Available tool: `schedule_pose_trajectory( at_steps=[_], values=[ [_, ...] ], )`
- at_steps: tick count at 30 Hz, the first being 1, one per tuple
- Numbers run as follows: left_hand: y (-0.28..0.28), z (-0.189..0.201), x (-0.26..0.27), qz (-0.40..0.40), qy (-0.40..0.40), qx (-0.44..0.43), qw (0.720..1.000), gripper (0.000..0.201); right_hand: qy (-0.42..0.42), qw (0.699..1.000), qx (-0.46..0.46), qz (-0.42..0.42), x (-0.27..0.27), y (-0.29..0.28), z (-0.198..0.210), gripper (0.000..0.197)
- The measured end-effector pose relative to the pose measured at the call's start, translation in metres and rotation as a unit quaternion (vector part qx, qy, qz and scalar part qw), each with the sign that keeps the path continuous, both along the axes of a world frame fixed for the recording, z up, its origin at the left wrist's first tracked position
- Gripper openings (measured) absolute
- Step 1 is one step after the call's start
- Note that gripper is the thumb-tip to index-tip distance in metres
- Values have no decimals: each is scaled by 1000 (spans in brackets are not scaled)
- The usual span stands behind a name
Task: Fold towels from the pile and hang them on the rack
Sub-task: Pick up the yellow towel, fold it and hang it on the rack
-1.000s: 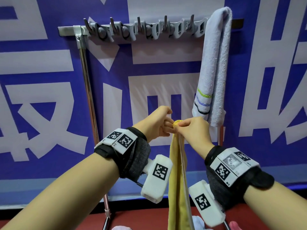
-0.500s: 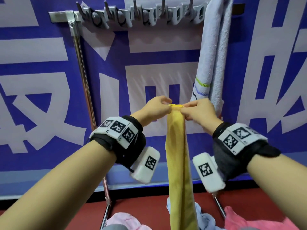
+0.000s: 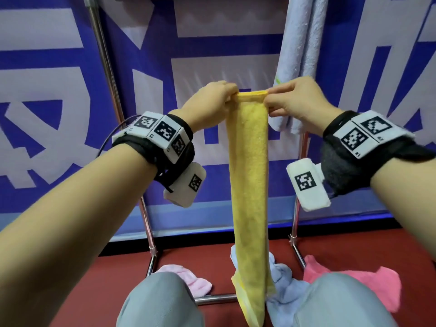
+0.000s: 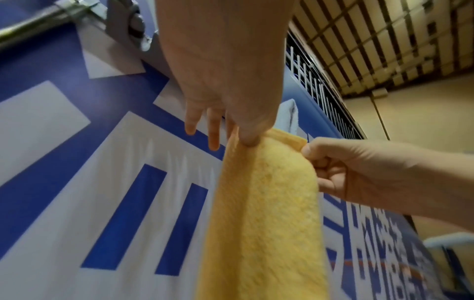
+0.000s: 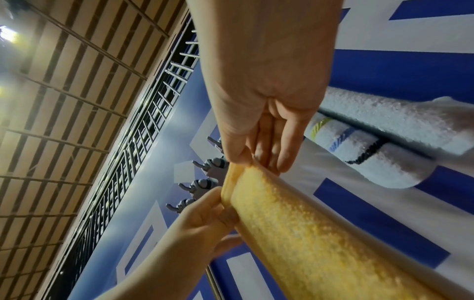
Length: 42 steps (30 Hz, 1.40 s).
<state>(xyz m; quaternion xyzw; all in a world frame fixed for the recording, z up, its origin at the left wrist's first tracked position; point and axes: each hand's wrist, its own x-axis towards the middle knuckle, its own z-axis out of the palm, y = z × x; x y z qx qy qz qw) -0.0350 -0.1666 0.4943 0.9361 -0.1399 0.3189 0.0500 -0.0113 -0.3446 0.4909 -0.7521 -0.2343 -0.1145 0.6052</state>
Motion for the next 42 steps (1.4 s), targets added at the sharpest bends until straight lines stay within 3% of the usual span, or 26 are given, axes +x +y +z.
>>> schedule_pose_trajectory(
  at_steps=[4,7,9,11,14,18,19,21,24,26,30,32,34,37,40,42],
  values=[
    [-7,3,-3,-21,43,-211,976,25,-24,1000,8,-1,-4,0,13,16],
    [-11,10,-10,-99,146,-359,916,25,-24,999,21,4,-5,-1,18,12],
    [-9,14,-13,-146,206,-405,879,22,-17,999,28,11,-5,-2,20,12],
    [-4,14,-12,-163,226,-425,861,22,-12,999,36,14,-5,-1,20,12],
    [-2,16,-11,-121,176,-409,887,24,-15,999,31,11,-9,5,21,14],
    [2,33,-16,-116,-14,-328,938,29,-41,993,97,43,-12,5,33,17],
    [2,33,-17,-101,-23,-293,950,30,-44,993,102,48,-9,6,32,16],
    [3,20,-12,-35,39,-229,972,27,-16,998,54,30,-3,14,15,15],
    [9,6,-5,-8,63,-254,965,24,21,999,36,-4,5,25,-6,14],
    [7,17,-13,-25,34,-286,957,25,-1,999,41,-9,2,25,8,16],
    [9,45,-30,-91,-49,-305,947,25,-64,989,108,81,-7,20,43,24],
    [9,43,-28,0,13,-205,979,22,-59,995,51,63,-1,25,33,22],
    [10,35,-26,72,73,-161,982,31,-10,999,15,27,6,35,11,25],
    [3,46,-34,45,38,-202,978,26,7,998,56,7,7,37,13,27],
    [2,49,-40,-34,-17,-242,970,23,-27,990,121,72,-1,30,29,41],
    [4,41,-32,26,41,-222,974,23,-34,996,53,59,4,33,23,36]
  ],
)
